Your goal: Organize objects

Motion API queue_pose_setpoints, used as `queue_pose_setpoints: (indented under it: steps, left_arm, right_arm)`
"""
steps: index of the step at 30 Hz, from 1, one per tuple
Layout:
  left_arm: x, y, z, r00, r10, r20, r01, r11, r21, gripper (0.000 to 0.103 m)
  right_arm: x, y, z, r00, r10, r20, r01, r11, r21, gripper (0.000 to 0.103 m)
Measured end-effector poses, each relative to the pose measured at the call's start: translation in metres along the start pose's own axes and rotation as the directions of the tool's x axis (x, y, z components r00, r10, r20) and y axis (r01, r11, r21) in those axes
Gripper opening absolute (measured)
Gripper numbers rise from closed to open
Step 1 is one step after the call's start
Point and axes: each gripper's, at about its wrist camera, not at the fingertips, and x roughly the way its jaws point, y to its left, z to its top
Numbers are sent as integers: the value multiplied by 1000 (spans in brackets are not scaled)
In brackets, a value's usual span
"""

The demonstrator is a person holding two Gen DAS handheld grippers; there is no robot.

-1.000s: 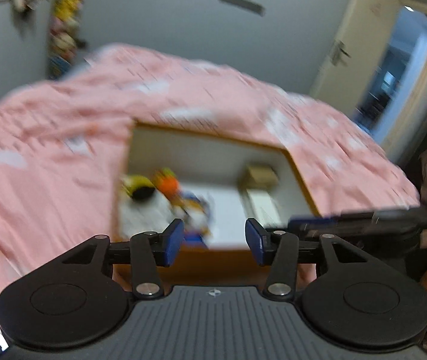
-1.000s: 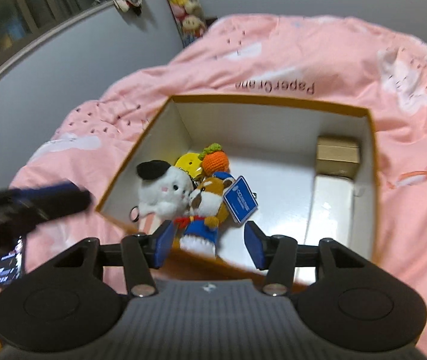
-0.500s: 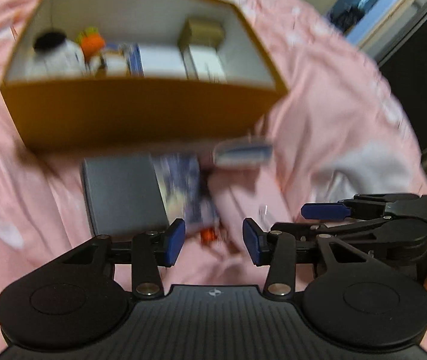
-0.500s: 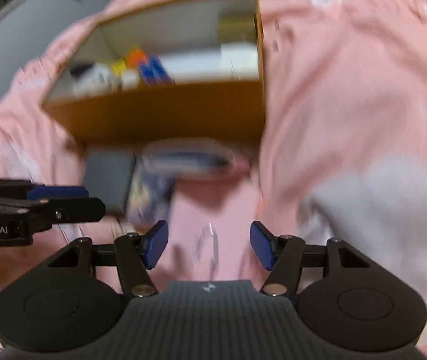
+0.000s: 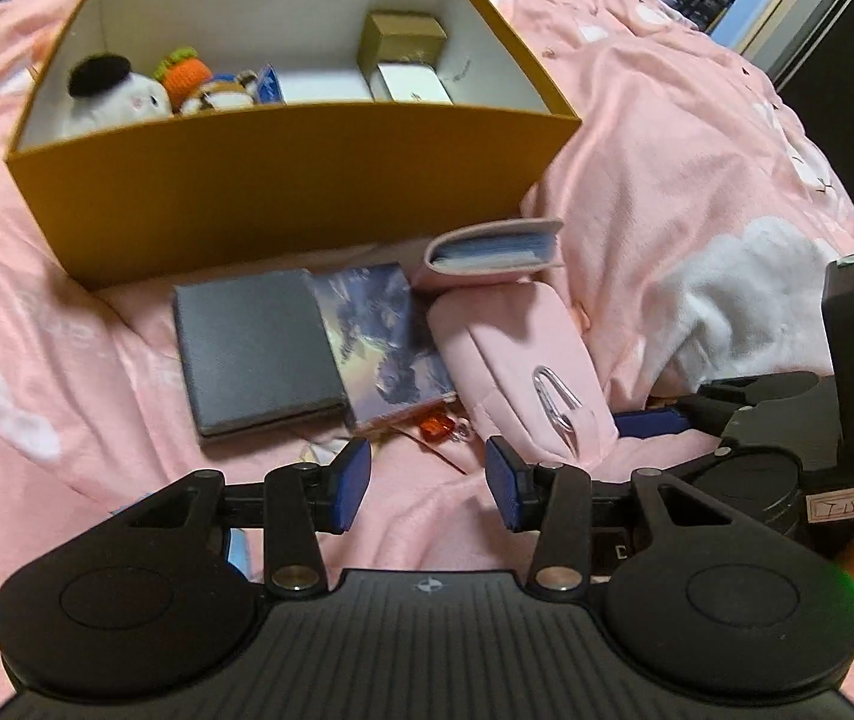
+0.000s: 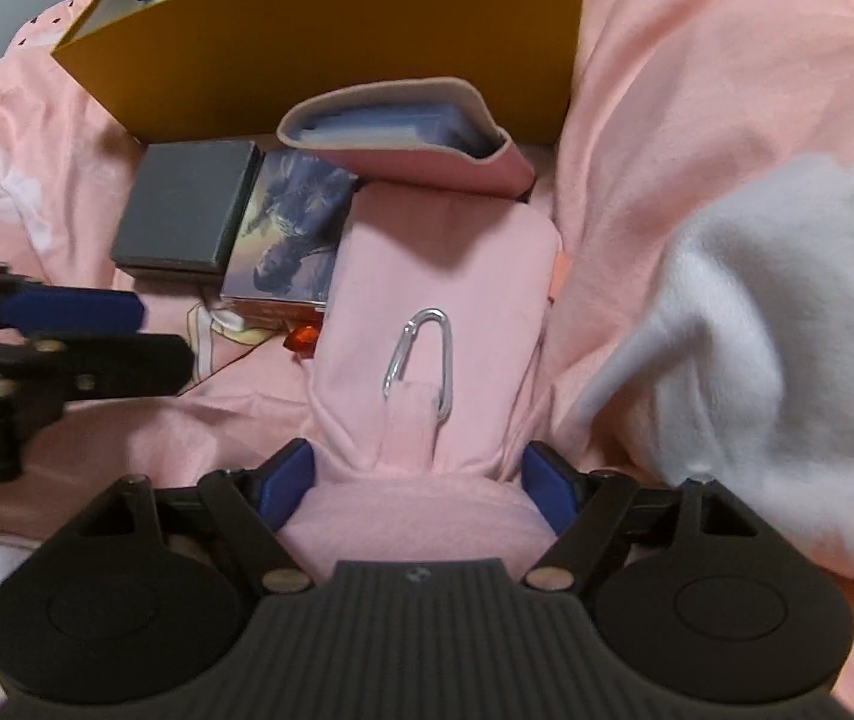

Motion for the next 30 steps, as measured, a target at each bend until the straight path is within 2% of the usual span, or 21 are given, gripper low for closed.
queue_pose_setpoints:
  steps: [4, 10, 14, 18, 21, 23, 25, 28, 30]
  left_arm:
    - [-8, 1, 2, 999, 3, 38, -3, 1000, -10, 51]
    - [-27, 7, 3, 994, 4, 113, -3, 1000, -9, 51]
    - [-34, 14, 3, 990, -1, 140, 5, 1000, -28, 51]
    - [-31, 15, 2, 991, -10, 131, 14, 999, -29, 51]
    - [-31, 15, 0, 992, -11, 128, 14, 1000, -25, 51]
    - [-33, 16, 0, 991, -11, 132, 15, 999, -29, 51]
    - [-33, 18, -1, 991, -8, 134, 13, 999, -37, 51]
    - [-34, 20, -1, 991, -6, 136, 12, 999, -43, 51]
    - [-37, 22, -1, 990, -7, 144, 15, 999, -50, 51]
  right_arm:
    - [-15, 3, -3, 999, 6, 49, -6, 1000, -10, 57]
    - [-40, 10, -3, 994, -4, 107, 7, 999, -36, 49]
    - [-50, 10, -3, 994, 2, 110, 2, 999, -34, 48]
    - [-40, 5, 11, 996, 13, 85, -12, 1000, -5, 48]
    - [-26, 18, 22, 999, -25, 46, 27, 999, -45, 59]
    - [-20, 26, 25, 996, -66, 66, 72, 993, -90, 70]
    - [-10, 33, 28, 993, -104, 60, 111, 985, -133, 73]
    - [-10, 35, 27, 994, -95, 50, 101, 983, -154, 59]
    - [-21, 34, 28, 996, -73, 59, 80, 986, -144, 55]
